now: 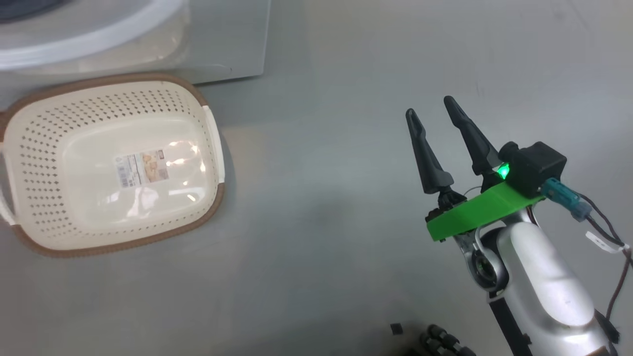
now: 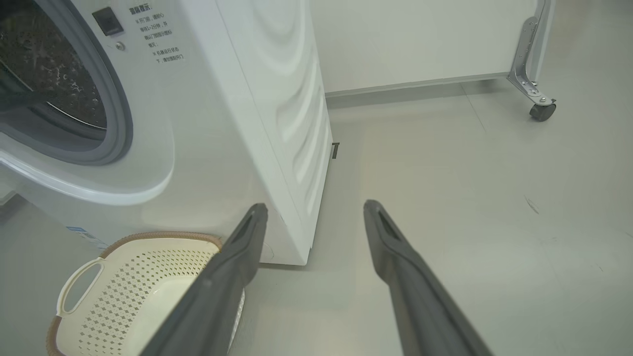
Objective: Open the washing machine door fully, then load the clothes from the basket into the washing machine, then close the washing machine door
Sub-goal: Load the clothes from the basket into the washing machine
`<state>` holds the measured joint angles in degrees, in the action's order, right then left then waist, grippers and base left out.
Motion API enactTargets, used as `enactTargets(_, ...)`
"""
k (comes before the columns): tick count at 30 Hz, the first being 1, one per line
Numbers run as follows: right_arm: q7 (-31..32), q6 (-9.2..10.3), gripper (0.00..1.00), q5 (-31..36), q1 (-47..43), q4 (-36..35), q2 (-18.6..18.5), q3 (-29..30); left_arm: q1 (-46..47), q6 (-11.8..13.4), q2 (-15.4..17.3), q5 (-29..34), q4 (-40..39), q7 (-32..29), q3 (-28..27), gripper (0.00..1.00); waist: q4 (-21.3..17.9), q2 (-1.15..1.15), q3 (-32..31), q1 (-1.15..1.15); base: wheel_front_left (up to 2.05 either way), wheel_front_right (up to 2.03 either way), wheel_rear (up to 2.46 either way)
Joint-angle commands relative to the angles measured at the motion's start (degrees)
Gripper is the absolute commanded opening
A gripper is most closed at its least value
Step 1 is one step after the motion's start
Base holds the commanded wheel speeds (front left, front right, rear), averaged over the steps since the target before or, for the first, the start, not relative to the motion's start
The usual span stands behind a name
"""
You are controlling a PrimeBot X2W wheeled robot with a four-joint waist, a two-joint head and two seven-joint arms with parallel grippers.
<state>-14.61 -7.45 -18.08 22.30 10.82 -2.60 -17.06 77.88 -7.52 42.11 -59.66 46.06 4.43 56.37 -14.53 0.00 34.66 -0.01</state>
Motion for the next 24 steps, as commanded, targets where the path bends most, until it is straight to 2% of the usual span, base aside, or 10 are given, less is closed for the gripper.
enactTargets(1, -0.39, -0.03, 1.0, 0.72, -1.52, -1.2, -0.28, -0.27, -0.27, 0.03, 2.86, -1.21, -1.45, 1.16, -1.56, 1.0, 2.09, 0.0, -3.27, 0.01, 0.0, 0.0, 0.0)
enactTargets(6, -0.39, -0.03, 1.0, 0.41, -3.1, -0.86, -0.28, 2.01, -7.19, 0.03, 2.25, -6.83, -5.5, 4.68, -1.68, 1.0, 4.43, 0.0, -7.51, 0.01, 0.0, 0.0, 0.0)
enactTargets(14, -0.39, -0.03, 1.0, 2.57, -5.9, 0.47, -0.28, 5.11, -18.45, 0.39, 2.2, -8.39, -11.12, 9.63, -1.16, 1.0, 7.75, 0.0, -14.94, 0.01, 0.0, 0.0, 0.0)
enactTargets(20, -0.39, -0.03, 1.0, 3.49, -8.27, 1.26, -0.28, 6.35, -26.31, 3.62, 1.41, -7.06, -16.5, 10.5, -3.44, 1.0, 10.19, 0.0, -20.65, 0.01, 0.0, 0.0, 0.0)
enactTargets(24, -0.39, -0.03, 1.0, 3.76, -10.25, 1.94, -0.28, 6.43, -34.45, 6.64, 0.15, -5.01, -22.31, 10.54, -9.56, 1.0, 12.08, 0.0, -25.02, 0.01, 0.0, 0.0, 0.0)
